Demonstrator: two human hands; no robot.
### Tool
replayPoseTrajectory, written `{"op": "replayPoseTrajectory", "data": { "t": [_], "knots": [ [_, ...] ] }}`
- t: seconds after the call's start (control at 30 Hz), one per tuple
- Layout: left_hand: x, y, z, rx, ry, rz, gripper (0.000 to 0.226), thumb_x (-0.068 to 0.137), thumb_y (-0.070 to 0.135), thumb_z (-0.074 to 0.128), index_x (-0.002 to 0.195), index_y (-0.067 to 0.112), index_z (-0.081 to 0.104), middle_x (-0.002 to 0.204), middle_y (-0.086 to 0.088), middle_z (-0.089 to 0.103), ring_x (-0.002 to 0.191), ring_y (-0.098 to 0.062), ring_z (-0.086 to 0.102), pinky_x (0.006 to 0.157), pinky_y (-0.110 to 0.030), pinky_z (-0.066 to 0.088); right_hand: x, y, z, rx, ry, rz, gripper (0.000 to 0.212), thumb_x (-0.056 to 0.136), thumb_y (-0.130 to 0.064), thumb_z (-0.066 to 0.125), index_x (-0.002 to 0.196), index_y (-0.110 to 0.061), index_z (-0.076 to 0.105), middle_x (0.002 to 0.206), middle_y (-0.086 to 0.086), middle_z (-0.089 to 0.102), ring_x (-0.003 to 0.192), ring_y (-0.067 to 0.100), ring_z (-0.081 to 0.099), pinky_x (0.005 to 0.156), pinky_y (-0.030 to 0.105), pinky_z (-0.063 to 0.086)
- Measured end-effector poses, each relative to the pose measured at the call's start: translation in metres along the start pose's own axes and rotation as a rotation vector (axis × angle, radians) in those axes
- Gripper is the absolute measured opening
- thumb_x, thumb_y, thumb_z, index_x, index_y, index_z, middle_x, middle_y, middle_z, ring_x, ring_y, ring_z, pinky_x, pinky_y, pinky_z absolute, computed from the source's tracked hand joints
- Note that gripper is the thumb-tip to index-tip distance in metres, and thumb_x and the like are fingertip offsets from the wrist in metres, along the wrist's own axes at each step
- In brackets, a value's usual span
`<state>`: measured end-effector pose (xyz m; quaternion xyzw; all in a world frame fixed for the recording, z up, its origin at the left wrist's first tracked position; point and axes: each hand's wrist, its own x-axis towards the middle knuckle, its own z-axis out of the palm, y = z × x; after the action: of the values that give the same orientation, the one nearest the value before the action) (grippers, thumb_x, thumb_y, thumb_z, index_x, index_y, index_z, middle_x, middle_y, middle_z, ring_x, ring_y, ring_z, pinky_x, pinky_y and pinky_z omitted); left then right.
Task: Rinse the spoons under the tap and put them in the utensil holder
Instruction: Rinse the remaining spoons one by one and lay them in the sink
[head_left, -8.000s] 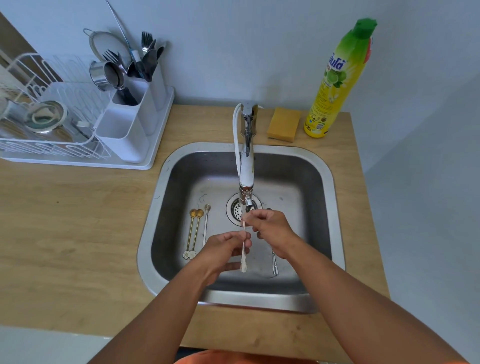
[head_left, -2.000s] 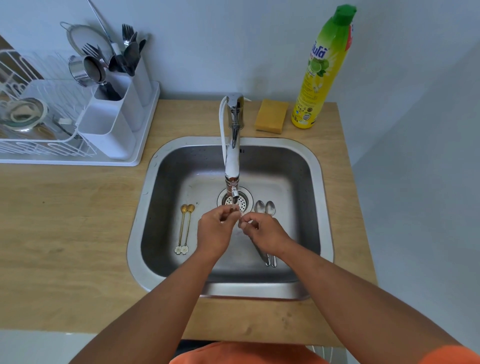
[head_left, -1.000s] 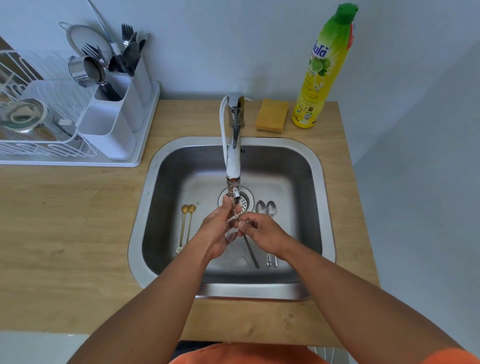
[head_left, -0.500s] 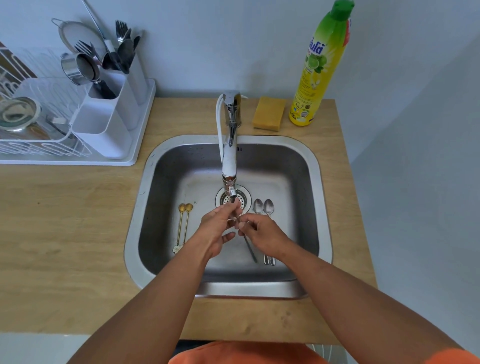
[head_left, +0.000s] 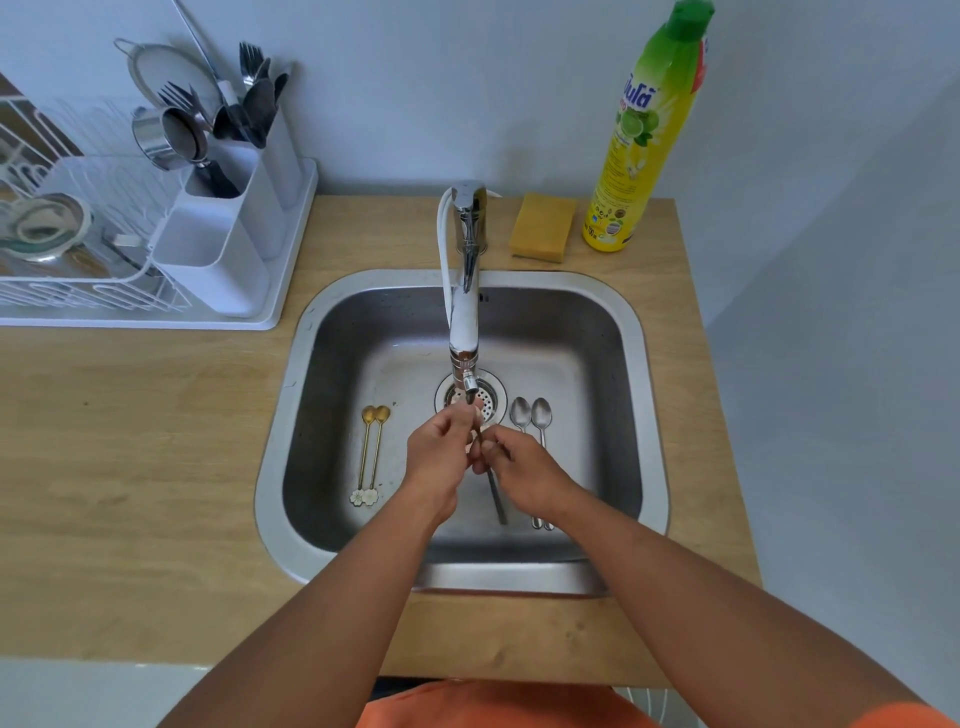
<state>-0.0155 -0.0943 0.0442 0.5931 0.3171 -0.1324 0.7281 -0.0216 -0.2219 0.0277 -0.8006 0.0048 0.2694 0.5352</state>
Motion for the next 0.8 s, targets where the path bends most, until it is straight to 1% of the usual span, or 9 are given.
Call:
{"op": "replayPoseTrajectory", "data": {
  "t": [0.07, 0.17, 0.27, 0.33, 0.47, 0.57, 0.6, 0.7, 0.8],
  "knots": [
    [-0.002, -0.004, -0.003, 0.001, -0.053, 0.039, 0.017, 0.102, 0.024, 0.065, 0.098, 0.020, 0.081, 0.082, -0.005, 0.065, 0.079, -0.026, 0.055, 0.067, -0.041, 0.051, -0.001, 0.001, -0.001, -0.010, 0.001, 0.008, 0.028, 0.110, -0.018, 0.041, 0.094, -0.016, 0.065, 0.086, -0.006, 0.070, 0.085, 0.015, 0.066, 0.089, 0.044, 0.053],
    [-0.001, -0.004, -0.005, -0.045, -0.074, 0.019, 0.011, 0.098, 0.024, 0.071, 0.100, 0.021, 0.081, 0.086, -0.008, 0.063, 0.074, -0.023, 0.054, 0.059, -0.035, 0.049, -0.002, -0.003, -0.001, 0.008, -0.008, 0.013, 0.027, 0.110, -0.019, 0.042, 0.096, -0.015, 0.065, 0.085, -0.005, 0.070, 0.085, 0.014, 0.066, 0.089, 0.044, 0.053],
    [0.001, 0.001, -0.004, -0.060, -0.015, -0.038, 0.020, 0.090, 0.037, 0.080, 0.092, 0.017, 0.079, 0.066, 0.002, 0.059, 0.056, -0.014, 0.052, 0.052, -0.033, 0.047, -0.003, -0.007, 0.000, 0.034, -0.039, -0.004, 0.028, 0.109, -0.017, 0.041, 0.092, -0.017, 0.063, 0.084, -0.001, 0.068, 0.088, 0.029, 0.066, 0.092, 0.049, 0.052],
    [0.003, 0.005, -0.003, -0.090, -0.005, -0.074, 0.025, 0.094, 0.041, 0.074, 0.096, 0.017, 0.079, 0.060, 0.004, 0.055, 0.050, -0.013, 0.049, 0.049, -0.031, 0.043, -0.002, -0.009, 0.000, 0.067, -0.056, -0.018, 0.029, 0.109, -0.015, 0.041, 0.090, -0.018, 0.062, 0.081, 0.001, 0.066, 0.084, 0.025, 0.060, 0.088, 0.049, 0.051],
    [0.001, 0.009, -0.009, -0.103, -0.123, -0.145, 0.035, 0.105, 0.046, 0.053, 0.106, 0.023, 0.079, 0.075, 0.002, 0.066, 0.066, -0.014, 0.059, 0.061, -0.033, 0.050, 0.002, -0.013, -0.002, 0.163, -0.055, 0.029, 0.028, 0.107, -0.014, 0.044, 0.089, -0.019, 0.064, 0.073, -0.004, 0.064, 0.067, 0.008, 0.054, 0.071, 0.031, 0.042],
    [0.000, 0.005, -0.018, -0.033, -0.172, -0.161, 0.032, 0.107, 0.039, 0.053, 0.101, 0.032, 0.084, 0.086, 0.008, 0.075, 0.079, -0.011, 0.062, 0.074, -0.031, 0.052, 0.004, -0.014, -0.005, 0.177, -0.082, 0.052, 0.024, 0.108, -0.017, 0.048, 0.096, -0.014, 0.069, 0.072, -0.008, 0.067, 0.056, -0.003, 0.051, 0.068, 0.024, 0.041],
    [-0.001, 0.004, -0.020, -0.026, -0.160, -0.157, 0.029, 0.105, 0.037, 0.056, 0.101, 0.030, 0.084, 0.087, 0.008, 0.076, 0.080, -0.010, 0.063, 0.074, -0.030, 0.053, 0.004, -0.014, -0.006, 0.173, -0.098, 0.057, 0.024, 0.107, -0.019, 0.050, 0.097, -0.015, 0.071, 0.073, -0.008, 0.069, 0.058, -0.001, 0.052, 0.068, 0.023, 0.042],
    [0.000, 0.005, -0.022, -0.066, -0.102, -0.140, 0.015, 0.097, 0.033, 0.069, 0.103, 0.023, 0.079, 0.076, 0.004, 0.073, 0.067, -0.007, 0.068, 0.059, -0.024, 0.056, 0.005, -0.014, -0.004, 0.174, -0.098, 0.073, 0.021, 0.106, -0.023, 0.055, 0.097, -0.015, 0.073, 0.082, -0.004, 0.077, 0.073, 0.014, 0.053, 0.073, 0.029, 0.045],
    [0.005, 0.006, -0.021, -0.034, -0.044, -0.084, 0.010, 0.093, 0.032, 0.075, 0.092, 0.022, 0.078, 0.071, 0.000, 0.064, 0.058, -0.010, 0.058, 0.055, -0.028, 0.052, 0.004, -0.012, 0.000, 0.196, -0.083, 0.066, 0.017, 0.103, -0.023, 0.061, 0.093, -0.015, 0.073, 0.086, -0.001, 0.079, 0.073, 0.002, 0.064, 0.077, 0.023, 0.049]
  ]
}}
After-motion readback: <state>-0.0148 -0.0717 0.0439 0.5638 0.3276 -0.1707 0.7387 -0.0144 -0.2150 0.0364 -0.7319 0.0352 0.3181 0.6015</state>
